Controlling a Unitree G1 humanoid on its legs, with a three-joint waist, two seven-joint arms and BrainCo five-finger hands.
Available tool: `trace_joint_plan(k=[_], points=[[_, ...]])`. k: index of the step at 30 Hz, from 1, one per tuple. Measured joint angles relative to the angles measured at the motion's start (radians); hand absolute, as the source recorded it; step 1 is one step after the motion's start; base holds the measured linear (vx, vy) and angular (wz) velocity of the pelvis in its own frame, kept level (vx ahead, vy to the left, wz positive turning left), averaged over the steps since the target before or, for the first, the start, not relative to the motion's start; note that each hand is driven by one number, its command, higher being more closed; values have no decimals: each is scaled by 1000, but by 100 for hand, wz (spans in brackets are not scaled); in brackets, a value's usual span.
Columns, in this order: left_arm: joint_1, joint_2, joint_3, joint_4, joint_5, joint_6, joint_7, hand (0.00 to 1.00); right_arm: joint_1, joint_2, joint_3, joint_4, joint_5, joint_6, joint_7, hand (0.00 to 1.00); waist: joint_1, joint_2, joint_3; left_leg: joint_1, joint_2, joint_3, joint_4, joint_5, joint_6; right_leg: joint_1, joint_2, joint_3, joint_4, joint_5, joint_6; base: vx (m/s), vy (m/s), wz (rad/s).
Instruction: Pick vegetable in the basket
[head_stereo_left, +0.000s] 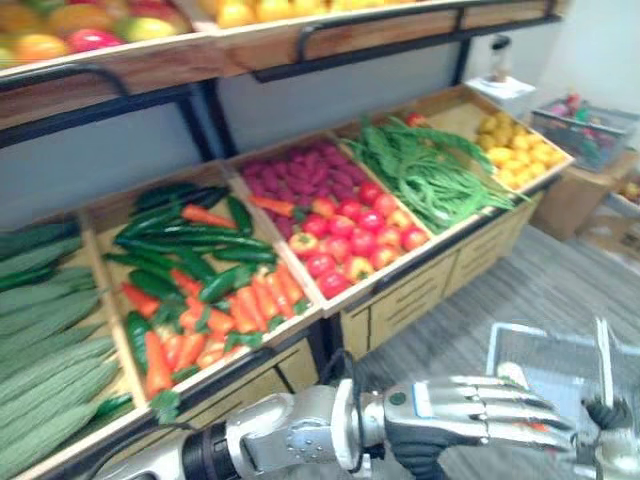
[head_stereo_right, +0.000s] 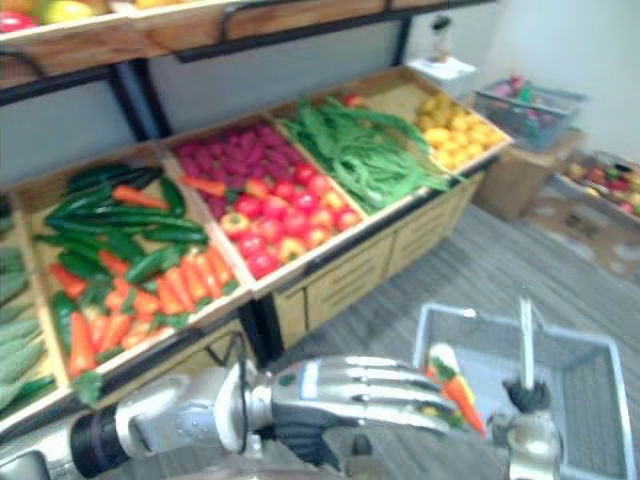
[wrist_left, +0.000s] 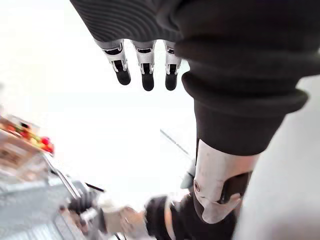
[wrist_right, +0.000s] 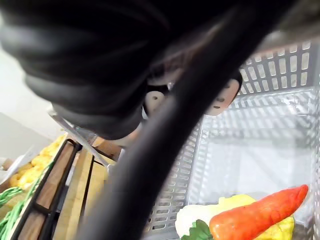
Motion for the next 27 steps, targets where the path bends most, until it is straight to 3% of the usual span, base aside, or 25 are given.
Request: trace_joint_plan(k=[1,2,5,7,10,13,14,19,27], points=[[39,4,54,-6,0,1,5,0,22,26,-34,23,27,-2,-6,100,2,3,-14,-12,-18,-33,-16,10,5,9,-15,-34,0,-10,1,-16,33,116],[92,5,122,-18,1,7,12,0,41,49,-60,57,63,-2,-14,100,5,-18,-28,-29,-35,-53,-35,22,11,10,-29,-64,-5,-22,-3,25,16,103],[276,-27,384,-25,1,24,55,0,64,95,-139,218,137,-3,-20,100,22,-33,-46,-40,-99,-144,-127,88,16,43,-51,-140,-37,-44,-10,37,-9,91],[416,-122,632,16,8,53,104,0,77,124,-151,336,162,-4,-26,100,25,-41,-51,-50,-148,-222,-229,158,16,52,-60,-204,-69,-48,-5,47,-40,87],[488,-246,852,142,11,103,177,0,76,140,-154,409,162,-9,-48,100,46,-45,-53,-48,-176,-290,-319,236,29,57,-54,-257,-79,-43,-12,54,-24,61],[509,-328,997,294,11,148,213,0,66,140,-153,427,161,-23,-55,100,46,-45,-60,-45,-185,-332,-352,263,38,68,-47,-280,-75,-47,-17,57,1,45],[523,-378,1091,390,11,186,256,0,63,141,-141,428,158,-25,-55,100,46,-56,-64,-40,-187,-350,-379,278,35,70,-41,-299,-77,-55,-30,34,-9,31],[542,-455,1221,563,13,248,345,0,61,164,-130,428,155,-43,-56,100,44,-76,-79,-25,-193,-373,-439,306,31,72,-36,-320,-78,-71,-51,28,7,16],[539,-502,1426,1036,11,322,553,0,47,201,-50,426,155,-60,-83,100,18,-59,-96,7,-199,-379,-446,300,27,112,-38,-327,-94,-80,-40,7,8,2]])
